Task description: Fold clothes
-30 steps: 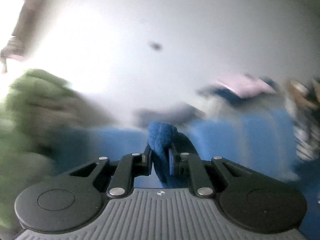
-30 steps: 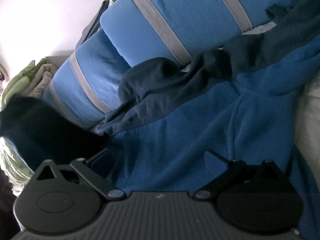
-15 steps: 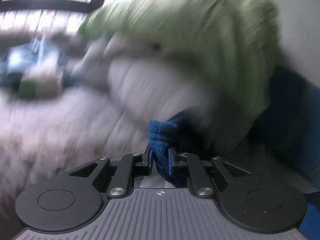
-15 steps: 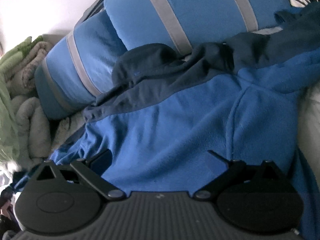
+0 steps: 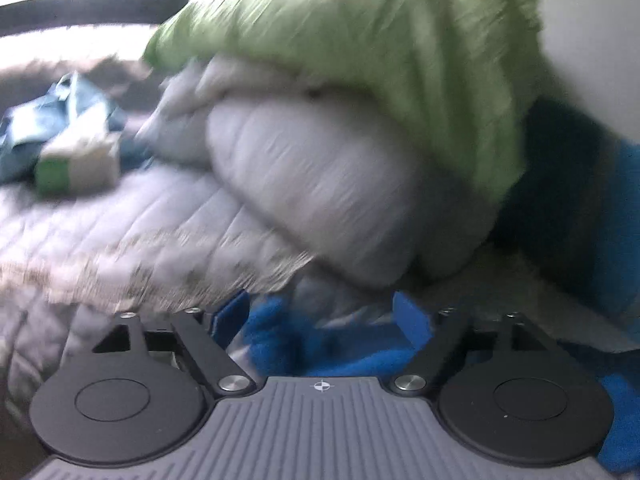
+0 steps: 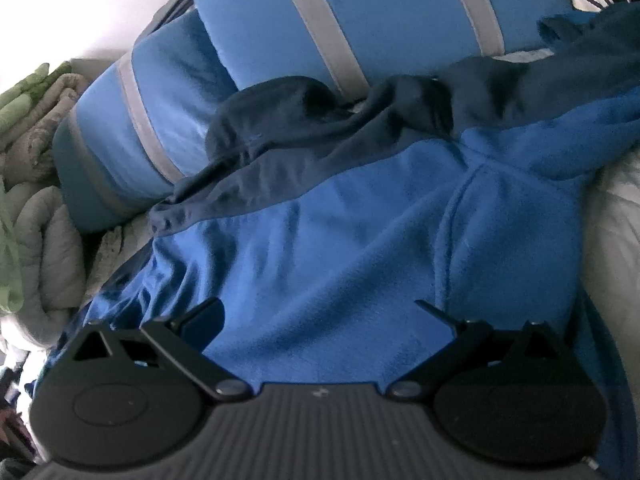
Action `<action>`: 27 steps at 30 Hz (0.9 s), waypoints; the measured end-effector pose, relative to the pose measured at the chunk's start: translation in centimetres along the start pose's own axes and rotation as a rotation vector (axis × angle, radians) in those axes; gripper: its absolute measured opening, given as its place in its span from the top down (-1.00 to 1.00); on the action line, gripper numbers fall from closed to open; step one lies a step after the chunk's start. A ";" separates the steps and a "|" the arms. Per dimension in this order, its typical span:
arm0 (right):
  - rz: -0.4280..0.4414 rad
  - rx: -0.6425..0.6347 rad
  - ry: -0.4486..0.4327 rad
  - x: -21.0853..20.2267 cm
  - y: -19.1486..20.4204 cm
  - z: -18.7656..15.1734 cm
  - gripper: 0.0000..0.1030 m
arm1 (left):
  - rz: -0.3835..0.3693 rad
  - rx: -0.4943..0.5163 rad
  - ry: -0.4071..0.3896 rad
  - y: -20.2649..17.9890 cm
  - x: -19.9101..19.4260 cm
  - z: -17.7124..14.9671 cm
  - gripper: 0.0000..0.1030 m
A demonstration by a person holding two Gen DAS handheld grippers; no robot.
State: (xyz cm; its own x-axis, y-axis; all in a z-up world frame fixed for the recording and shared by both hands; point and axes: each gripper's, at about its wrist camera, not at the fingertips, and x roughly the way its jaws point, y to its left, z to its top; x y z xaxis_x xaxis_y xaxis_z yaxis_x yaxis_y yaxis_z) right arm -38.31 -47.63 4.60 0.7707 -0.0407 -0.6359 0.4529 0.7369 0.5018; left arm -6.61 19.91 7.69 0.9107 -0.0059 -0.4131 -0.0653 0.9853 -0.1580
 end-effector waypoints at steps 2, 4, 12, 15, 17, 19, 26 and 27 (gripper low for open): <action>0.001 -0.018 -0.006 -0.2 0.2 0.0 -1.00 | -0.088 0.034 -0.011 -2.3 -1.7 1.6 -0.62; -0.006 -0.032 -0.012 -0.5 0.3 0.0 -1.00 | -0.209 0.050 -0.030 -4.7 -3.5 3.0 -0.70; -0.055 -0.051 -0.023 -1.1 -0.1 0.2 -1.00 | -0.609 0.246 -0.049 -20.2 -11.7 4.4 -1.00; -0.065 -0.049 -0.030 -1.2 -0.4 0.4 -1.00 | -0.731 0.300 -0.012 -26.2 -13.3 2.7 -1.00; -0.066 -0.058 -0.039 -1.3 -0.5 0.4 -1.00 | -0.796 0.325 0.022 -30.0 -14.2 1.0 -1.00; -0.067 -0.075 -0.049 -1.5 -0.6 0.4 -1.00 | -0.840 0.333 0.080 -33.3 -14.7 -1.0 -1.00; -0.097 -0.112 -0.105 -2.2 -1.7 0.7 -1.00 | -1.058 0.414 0.267 -42.2 -14.7 -9.7 -1.00; -0.104 -0.099 -0.117 -2.3 -2.2 0.8 -1.00 | -1.090 0.420 0.295 -42.7 -14.4 -11.0 -1.00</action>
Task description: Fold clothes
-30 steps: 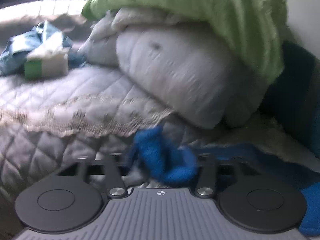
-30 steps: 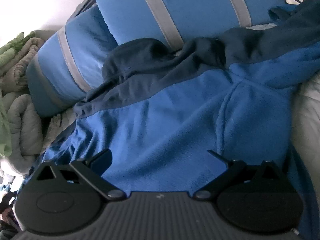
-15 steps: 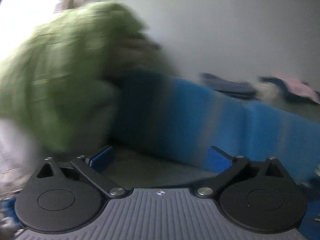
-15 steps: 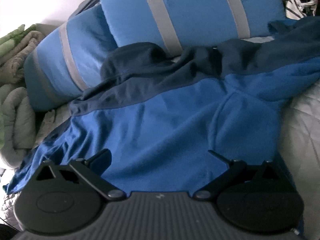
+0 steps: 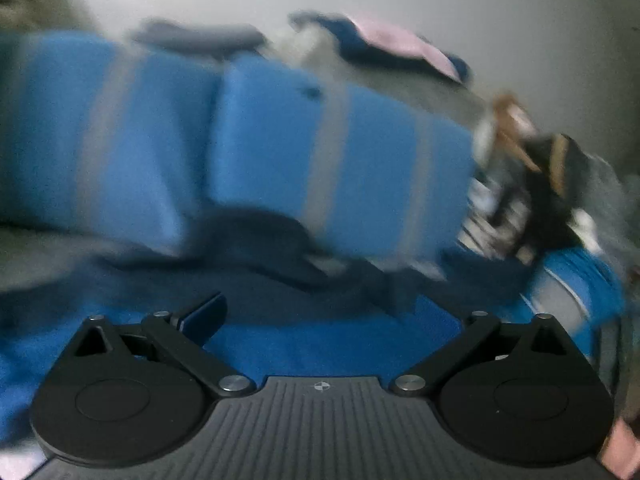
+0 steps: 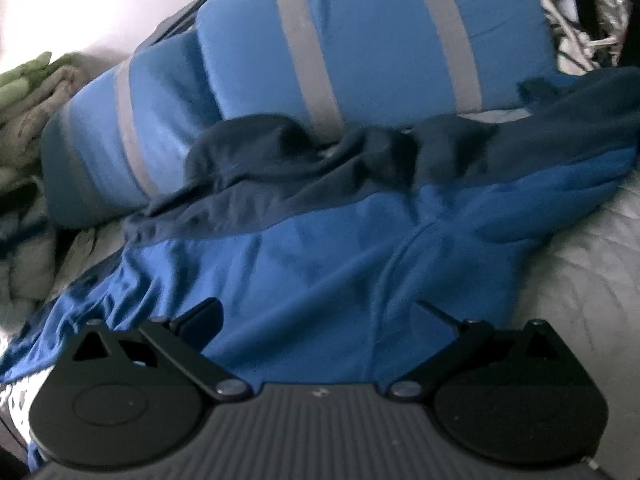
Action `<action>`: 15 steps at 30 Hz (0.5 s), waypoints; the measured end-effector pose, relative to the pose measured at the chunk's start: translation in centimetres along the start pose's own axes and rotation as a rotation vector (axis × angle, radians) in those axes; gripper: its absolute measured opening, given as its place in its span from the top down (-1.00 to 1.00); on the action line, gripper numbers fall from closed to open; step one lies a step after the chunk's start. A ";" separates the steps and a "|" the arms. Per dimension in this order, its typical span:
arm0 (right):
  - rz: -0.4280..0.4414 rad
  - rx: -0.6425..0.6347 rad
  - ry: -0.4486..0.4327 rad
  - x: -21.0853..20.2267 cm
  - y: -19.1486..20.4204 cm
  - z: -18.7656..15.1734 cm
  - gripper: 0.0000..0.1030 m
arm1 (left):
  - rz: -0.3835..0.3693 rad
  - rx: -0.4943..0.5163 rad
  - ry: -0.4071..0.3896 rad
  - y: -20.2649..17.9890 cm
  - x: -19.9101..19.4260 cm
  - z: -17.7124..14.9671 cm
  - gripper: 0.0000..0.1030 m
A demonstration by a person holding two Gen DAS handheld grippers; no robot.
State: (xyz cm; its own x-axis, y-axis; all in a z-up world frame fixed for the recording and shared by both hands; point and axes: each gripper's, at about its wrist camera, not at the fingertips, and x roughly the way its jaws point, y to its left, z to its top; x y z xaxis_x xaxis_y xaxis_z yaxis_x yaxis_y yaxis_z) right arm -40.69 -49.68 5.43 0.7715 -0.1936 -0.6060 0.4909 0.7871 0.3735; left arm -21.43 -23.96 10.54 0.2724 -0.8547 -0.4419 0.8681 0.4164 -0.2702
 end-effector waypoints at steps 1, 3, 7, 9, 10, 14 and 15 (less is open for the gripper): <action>-0.007 0.017 -0.011 0.0 -0.6 0.1 -1.00 | -0.024 -0.012 0.013 0.1 0.9 -1.0 -1.00; -0.022 0.059 -0.031 0.1 -1.8 0.4 -0.99 | -0.039 -0.038 0.019 0.4 1.8 -2.6 -1.00; -0.071 0.127 -0.083 0.4 -4.6 0.9 -0.91 | 0.006 -0.073 0.058 2.1 2.6 -3.6 -1.00; -0.113 0.175 -0.113 0.5 -6.0 1.6 -0.85 | -0.003 -0.058 0.048 2.6 2.0 -3.3 -1.00; -0.126 0.212 -0.129 0.5 -6.7 2.0 -0.85 | -0.005 -0.053 0.043 2.9 1.6 -3.3 -1.00; -0.159 0.400 -0.198 1.0 -10.2 3.9 -0.85 | -0.041 -0.062 0.044 3.5 1.1 -3.6 -1.00; -0.168 0.435 -0.211 1.2 -10.9 4.3 -0.85 | -0.048 -0.066 0.052 3.7 1.0 -3.6 -1.00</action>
State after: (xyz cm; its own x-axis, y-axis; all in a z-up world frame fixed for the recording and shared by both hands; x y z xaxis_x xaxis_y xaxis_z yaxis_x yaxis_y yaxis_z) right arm -43.39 -61.00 3.67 0.7102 -0.4461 -0.5446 0.7037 0.4268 0.5681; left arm -19.44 -22.15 5.98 0.2079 -0.8578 -0.4701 0.8500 0.3962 -0.3471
